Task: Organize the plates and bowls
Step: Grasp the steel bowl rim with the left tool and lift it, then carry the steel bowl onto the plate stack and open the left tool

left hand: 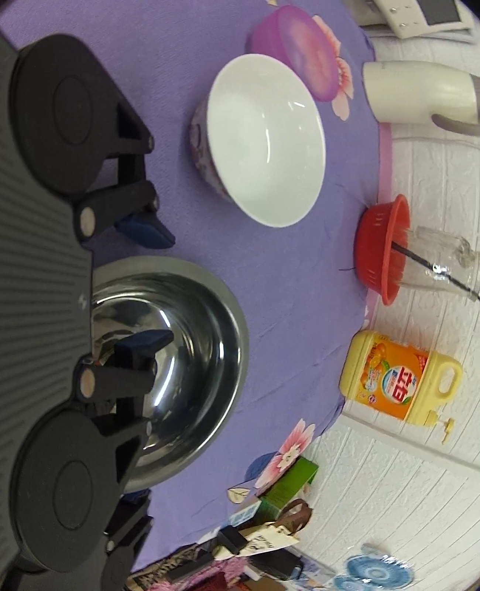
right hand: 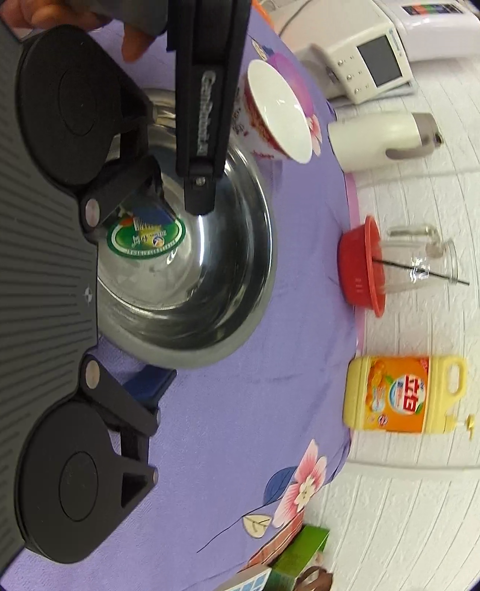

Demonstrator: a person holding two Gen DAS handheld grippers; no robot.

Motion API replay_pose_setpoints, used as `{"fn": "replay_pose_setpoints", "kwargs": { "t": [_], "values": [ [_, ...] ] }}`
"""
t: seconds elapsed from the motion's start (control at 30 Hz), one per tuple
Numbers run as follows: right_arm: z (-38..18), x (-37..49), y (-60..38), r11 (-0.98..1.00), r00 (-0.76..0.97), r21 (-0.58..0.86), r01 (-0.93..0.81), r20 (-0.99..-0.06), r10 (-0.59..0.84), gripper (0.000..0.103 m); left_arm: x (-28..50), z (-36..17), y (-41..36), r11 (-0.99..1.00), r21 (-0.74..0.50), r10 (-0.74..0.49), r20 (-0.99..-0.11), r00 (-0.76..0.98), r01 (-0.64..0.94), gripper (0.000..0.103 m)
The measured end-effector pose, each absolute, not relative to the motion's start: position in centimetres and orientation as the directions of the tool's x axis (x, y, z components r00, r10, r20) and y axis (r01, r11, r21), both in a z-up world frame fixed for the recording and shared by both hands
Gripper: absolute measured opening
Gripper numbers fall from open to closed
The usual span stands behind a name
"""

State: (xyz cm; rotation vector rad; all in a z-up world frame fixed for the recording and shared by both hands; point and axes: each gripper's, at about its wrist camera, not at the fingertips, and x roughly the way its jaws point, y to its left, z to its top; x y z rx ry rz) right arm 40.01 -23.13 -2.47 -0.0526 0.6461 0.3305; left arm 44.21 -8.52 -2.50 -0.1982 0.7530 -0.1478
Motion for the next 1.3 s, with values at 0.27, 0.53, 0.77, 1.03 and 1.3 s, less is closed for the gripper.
{"fn": "replay_pose_setpoints", "kwargs": {
  "t": [0.27,0.53,0.77,1.03,1.3],
  "values": [
    [-2.0,37.9,-22.2,0.931,0.728,0.070,-0.359,-0.604,0.326,0.095,41.0,-2.1,-7.1,0.948,-0.298,-0.293,-0.680,0.672,0.112,0.029],
    [-0.9,30.5,-21.0,0.931,0.740,0.051,-0.362,-0.591,0.320,0.096,34.0,-0.5,-5.0,0.934,-0.311,-0.347,-0.679,0.647,0.174,0.028],
    [-0.7,25.3,-20.6,0.940,0.748,0.061,-0.335,-0.590,0.305,0.096,28.9,-0.6,-4.4,0.923,-0.311,-0.381,-0.666,0.642,0.226,0.028],
    [-1.3,22.0,-20.7,0.953,0.737,0.102,-0.286,-0.612,0.287,0.097,26.2,-1.0,-4.4,0.904,-0.305,-0.427,-0.658,0.620,0.298,0.028],
    [-2.4,21.8,-20.9,0.956,0.731,0.130,-0.263,-0.619,0.286,0.103,27.3,-2.3,-4.8,0.904,-0.303,-0.427,-0.669,0.608,0.301,0.028]
  ]
}}
